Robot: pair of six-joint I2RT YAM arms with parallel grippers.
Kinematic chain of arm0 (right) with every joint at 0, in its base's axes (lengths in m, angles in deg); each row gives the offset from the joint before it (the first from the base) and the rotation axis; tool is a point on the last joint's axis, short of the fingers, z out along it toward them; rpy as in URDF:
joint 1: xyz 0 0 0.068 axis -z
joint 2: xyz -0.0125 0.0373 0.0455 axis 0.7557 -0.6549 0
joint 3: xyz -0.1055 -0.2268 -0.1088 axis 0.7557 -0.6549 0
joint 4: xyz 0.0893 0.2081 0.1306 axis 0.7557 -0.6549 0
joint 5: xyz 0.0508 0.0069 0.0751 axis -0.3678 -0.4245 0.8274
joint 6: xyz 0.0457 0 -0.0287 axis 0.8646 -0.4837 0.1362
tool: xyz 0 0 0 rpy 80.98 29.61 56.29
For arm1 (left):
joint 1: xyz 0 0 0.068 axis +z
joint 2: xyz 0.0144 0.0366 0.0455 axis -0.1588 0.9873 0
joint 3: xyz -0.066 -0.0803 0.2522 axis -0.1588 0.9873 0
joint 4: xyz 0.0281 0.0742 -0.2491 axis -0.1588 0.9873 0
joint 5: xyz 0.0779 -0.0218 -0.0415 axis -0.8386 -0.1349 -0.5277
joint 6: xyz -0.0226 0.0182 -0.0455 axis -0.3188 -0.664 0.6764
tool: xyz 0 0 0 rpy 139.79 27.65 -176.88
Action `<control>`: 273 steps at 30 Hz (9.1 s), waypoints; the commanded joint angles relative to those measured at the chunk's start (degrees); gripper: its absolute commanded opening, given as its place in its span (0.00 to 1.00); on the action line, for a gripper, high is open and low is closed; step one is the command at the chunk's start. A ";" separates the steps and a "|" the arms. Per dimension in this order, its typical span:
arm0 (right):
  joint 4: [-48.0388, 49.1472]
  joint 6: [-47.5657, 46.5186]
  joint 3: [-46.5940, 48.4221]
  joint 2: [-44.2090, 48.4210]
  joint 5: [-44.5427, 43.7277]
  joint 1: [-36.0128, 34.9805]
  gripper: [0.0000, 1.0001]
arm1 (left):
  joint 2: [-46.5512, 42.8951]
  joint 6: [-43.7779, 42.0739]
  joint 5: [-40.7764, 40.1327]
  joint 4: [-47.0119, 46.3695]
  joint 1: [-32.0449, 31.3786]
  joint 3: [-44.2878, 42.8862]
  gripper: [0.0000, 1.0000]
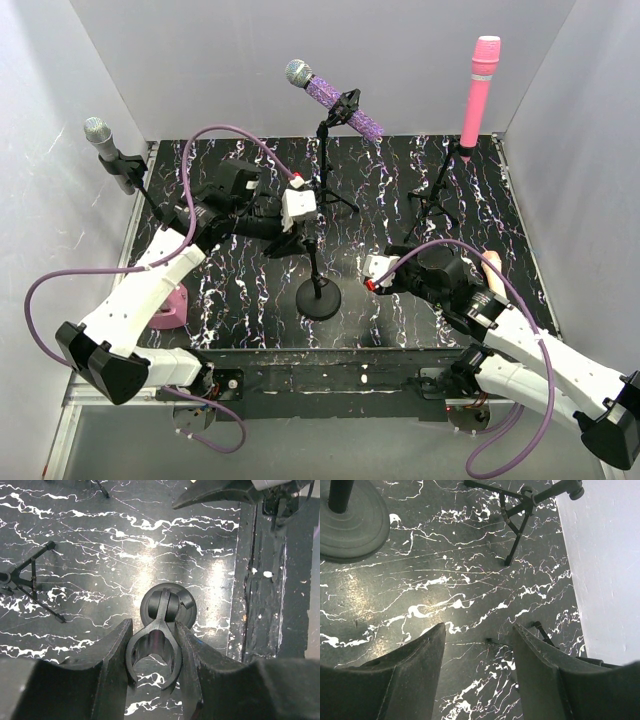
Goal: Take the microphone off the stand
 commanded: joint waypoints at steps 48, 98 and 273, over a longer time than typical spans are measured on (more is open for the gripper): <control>0.29 6.18 -2.59 5.34 0.30 2.16 0.62 | 18.07 -12.58 -8.09 1.54 -9.13 1.36 0.26; -10.43 31.66 14.03 -0.38 -1.37 21.84 0.64 | 30.63 -20.65 -0.53 15.05 -15.71 -23.07 0.77; -19.84 37.03 55.17 -27.01 50.93 23.95 0.01 | 0.05 26.10 -4.93 -14.91 11.88 -7.43 0.98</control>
